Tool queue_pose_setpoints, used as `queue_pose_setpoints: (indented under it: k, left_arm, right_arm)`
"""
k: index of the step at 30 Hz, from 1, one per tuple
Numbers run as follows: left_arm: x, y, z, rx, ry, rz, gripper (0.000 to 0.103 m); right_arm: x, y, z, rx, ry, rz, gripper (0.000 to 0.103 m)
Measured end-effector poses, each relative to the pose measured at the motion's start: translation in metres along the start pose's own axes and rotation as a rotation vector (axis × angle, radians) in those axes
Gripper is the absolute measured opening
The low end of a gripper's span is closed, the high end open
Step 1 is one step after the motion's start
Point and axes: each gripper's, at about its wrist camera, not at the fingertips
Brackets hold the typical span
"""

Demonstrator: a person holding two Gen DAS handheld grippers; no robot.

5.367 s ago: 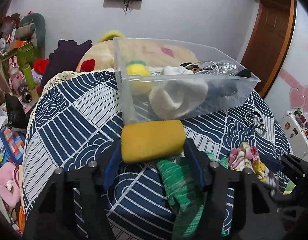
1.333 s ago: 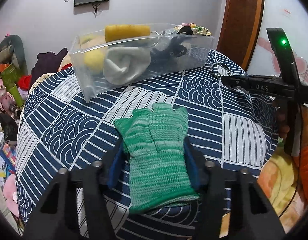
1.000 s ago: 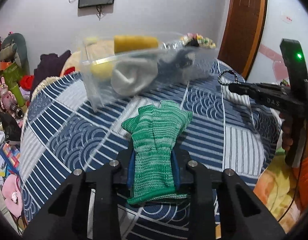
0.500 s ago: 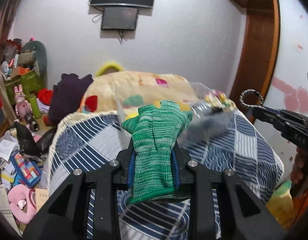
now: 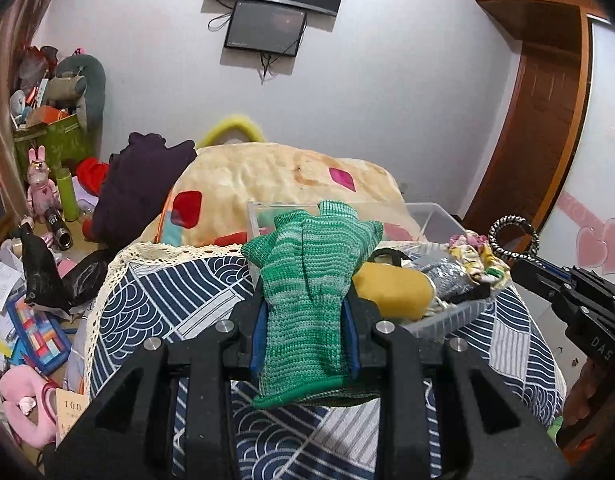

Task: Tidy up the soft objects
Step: 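Lower the glove into the clear box with the left tool while the right tool releases the bracelet inside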

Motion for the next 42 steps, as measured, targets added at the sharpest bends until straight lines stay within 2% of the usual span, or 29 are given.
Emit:
queue_pose_setpoints:
  k: [6, 14, 16, 20, 22, 23, 25, 30, 36, 42]
  left_arm:
    - [-0.003, -0.019, -0.002, 0.034, -0.011, 0.0, 0.03]
    - [-0.013, -0.031, 0.003, 0.042, -0.03, 0.024, 0.035]
    - [-0.014, -0.034, 0.004, 0.051, -0.036, 0.026, 0.044]
    - [-0.018, -0.028, 0.002, 0.035, -0.049, 0.024, 0.053]
    - [-0.02, -0.022, -0.001, 0.014, -0.057, 0.053, 0.065]
    - [-0.02, -0.019, -0.002, 0.005, -0.056, 0.057, 0.065]
    - [-0.019, -0.016, -0.004, 0.01, -0.053, 0.043, 0.065]
    - [-0.018, -0.003, -0.009, 0.015, -0.052, 0.008, 0.065]
    - [-0.03, 0.029, -0.012, -0.056, -0.085, -0.005, 0.065]
    - [-0.045, 0.078, -0.013, -0.182, -0.121, -0.01, 0.065]
  right_arm:
    - [0.005, -0.02, 0.005, 0.026, 0.005, 0.006, 0.011]
    - [0.006, -0.047, 0.001, 0.108, -0.013, 0.041, 0.012]
    - [0.008, -0.05, 0.001, 0.123, -0.002, 0.05, 0.012]
    - [0.011, -0.049, -0.002, 0.141, 0.015, 0.038, 0.016]
    - [0.009, -0.046, -0.004, 0.141, 0.02, 0.023, 0.023]
    - [0.007, -0.045, -0.003, 0.142, 0.019, 0.024, 0.025]
    - [0.004, -0.04, -0.004, 0.132, 0.011, 0.023, 0.037]
    - [0.001, -0.027, -0.004, 0.099, 0.002, 0.026, 0.048]
    - [0.003, 0.006, 0.001, 0.012, -0.001, 0.025, 0.049]
    - [0.002, 0.051, 0.002, -0.107, -0.02, 0.039, 0.049]
Point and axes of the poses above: each gripper's, at about its wrist camera, not at the fingertips, and y roughly against the way its jaws point, x to its left, z to its top, and after that the axes turned 4 degrees about x, right-handed
